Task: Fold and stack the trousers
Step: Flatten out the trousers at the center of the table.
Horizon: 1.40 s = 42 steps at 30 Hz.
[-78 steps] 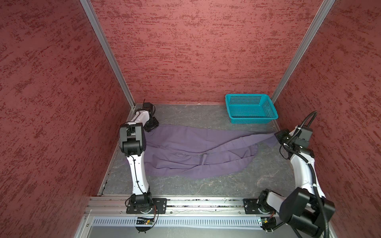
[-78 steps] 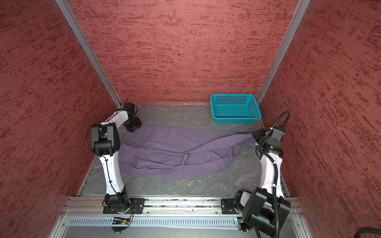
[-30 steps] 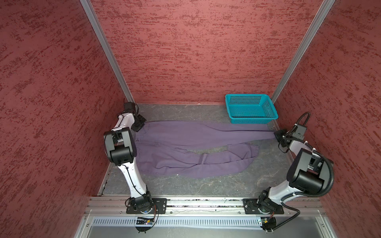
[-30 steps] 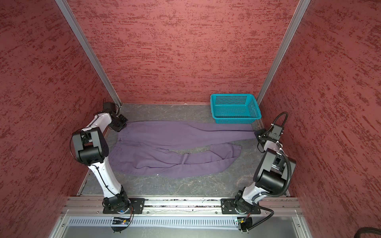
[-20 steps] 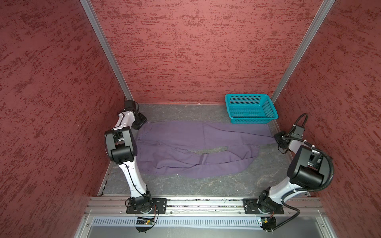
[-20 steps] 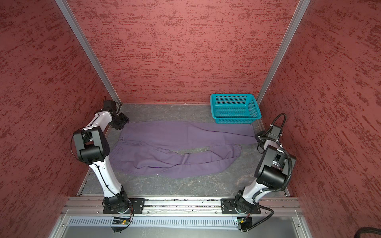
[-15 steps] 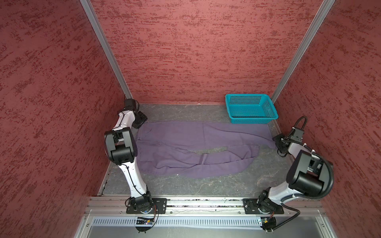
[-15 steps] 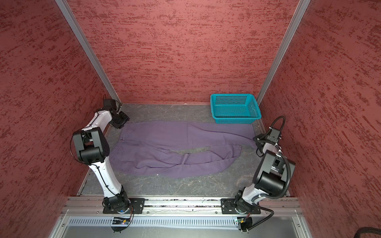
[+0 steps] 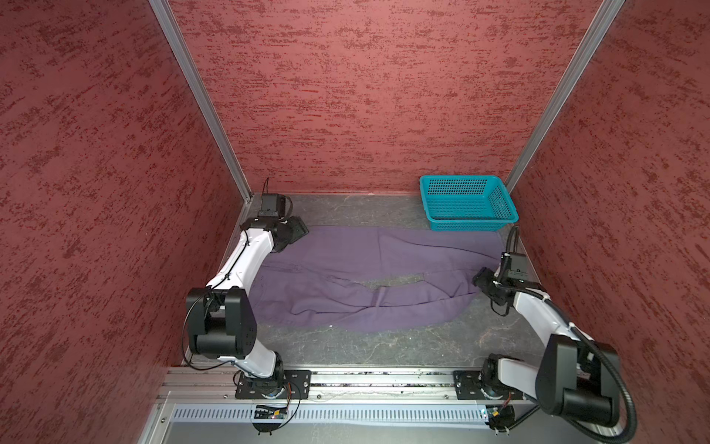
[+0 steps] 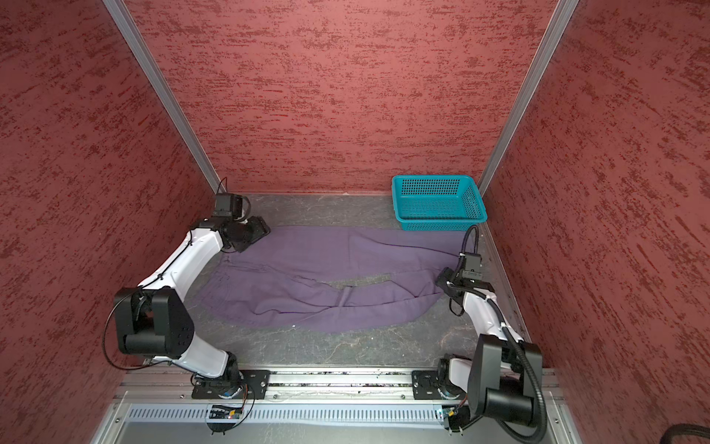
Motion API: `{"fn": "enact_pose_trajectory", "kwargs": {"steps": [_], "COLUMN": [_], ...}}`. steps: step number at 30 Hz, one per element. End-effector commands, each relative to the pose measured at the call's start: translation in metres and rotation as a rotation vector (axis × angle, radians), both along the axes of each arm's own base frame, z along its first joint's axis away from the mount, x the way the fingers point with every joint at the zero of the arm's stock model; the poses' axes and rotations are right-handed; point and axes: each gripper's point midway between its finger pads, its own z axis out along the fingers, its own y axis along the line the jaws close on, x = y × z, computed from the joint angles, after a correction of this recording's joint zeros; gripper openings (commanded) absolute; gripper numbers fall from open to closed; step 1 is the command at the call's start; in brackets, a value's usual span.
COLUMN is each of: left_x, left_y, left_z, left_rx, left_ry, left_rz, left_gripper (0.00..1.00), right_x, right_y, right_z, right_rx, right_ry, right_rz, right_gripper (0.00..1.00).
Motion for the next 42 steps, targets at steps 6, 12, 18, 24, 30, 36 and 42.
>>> {"fn": "enact_pose_trajectory", "kwargs": {"steps": [6, 12, 18, 24, 30, 36, 42], "left_x": [-0.057, -0.075, -0.082, -0.085, -0.085, -0.092, -0.104], "left_y": [0.032, 0.043, 0.046, 0.052, 0.056, 0.057, 0.063], "left_z": [-0.010, -0.022, -0.029, -0.045, -0.044, -0.046, -0.038], "left_rx": [-0.024, -0.065, -0.098, -0.137, -0.135, -0.135, -0.103], "left_ry": [0.011, 0.025, -0.002, 0.001, -0.021, -0.014, -0.033], "left_rz": [0.092, 0.139, 0.187, 0.243, 0.261, 0.271, 0.304], "left_gripper": [0.83, 0.83, 0.84, 0.92, 0.90, 0.89, 0.94], "right_x": [0.002, 0.013, 0.018, -0.001, -0.041, -0.064, -0.080], "right_y": [0.003, 0.007, -0.008, -0.036, -0.043, -0.036, -0.053], "right_z": [-0.017, -0.025, 0.028, 0.123, 0.185, 0.205, 0.165], "right_rx": [-0.008, 0.035, -0.060, -0.252, -0.315, -0.303, -0.348], "right_ry": [0.048, 0.053, 0.011, -0.015, -0.072, -0.094, -0.074], "right_rz": [0.023, 0.014, -0.003, -0.042, -0.113, -0.114, -0.242], "right_gripper": [0.57, 0.21, 0.00, 0.00, 0.00, 0.00, 0.02]}}
